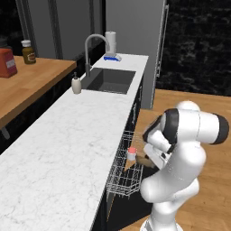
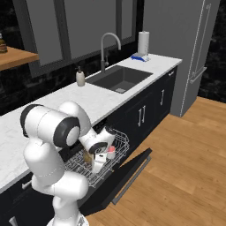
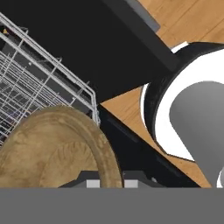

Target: Pick up the cup and bowl from the counter, place them in the dishwasher, and close the dishwasher door.

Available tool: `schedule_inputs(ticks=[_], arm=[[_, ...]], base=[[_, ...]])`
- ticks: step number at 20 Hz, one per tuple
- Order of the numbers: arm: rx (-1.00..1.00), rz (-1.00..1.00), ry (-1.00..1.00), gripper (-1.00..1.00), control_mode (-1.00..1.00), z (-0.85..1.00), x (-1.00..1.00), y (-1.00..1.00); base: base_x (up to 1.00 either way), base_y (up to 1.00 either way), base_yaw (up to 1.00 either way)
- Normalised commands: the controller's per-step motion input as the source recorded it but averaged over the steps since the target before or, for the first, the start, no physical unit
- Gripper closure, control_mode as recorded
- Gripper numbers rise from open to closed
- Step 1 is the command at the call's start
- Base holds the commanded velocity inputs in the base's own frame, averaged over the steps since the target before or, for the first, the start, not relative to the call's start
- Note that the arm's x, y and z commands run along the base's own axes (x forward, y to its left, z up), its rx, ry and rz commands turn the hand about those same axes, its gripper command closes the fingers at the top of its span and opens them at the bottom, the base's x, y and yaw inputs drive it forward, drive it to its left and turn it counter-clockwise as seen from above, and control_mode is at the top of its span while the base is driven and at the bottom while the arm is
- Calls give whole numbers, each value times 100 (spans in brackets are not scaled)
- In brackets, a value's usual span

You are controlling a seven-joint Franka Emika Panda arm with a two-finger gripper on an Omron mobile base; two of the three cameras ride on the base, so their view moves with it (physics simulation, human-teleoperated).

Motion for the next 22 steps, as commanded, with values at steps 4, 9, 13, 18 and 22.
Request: schedule_inputs(ticks=[4,9,13,18,22], arm=[[15,-8,8,100,-100,-55,0,30],[19,-12,1,100,-100,-32,20,23],[15,-15,2,100,-100,-27,48,17],[7,-18,2,100,-100,-21,57,10],[0,-18,5,100,-100,-19,46,0]], base=[[0,0,0],[0,0,0],[0,0,0],[0,0,0],[0,0,0]])
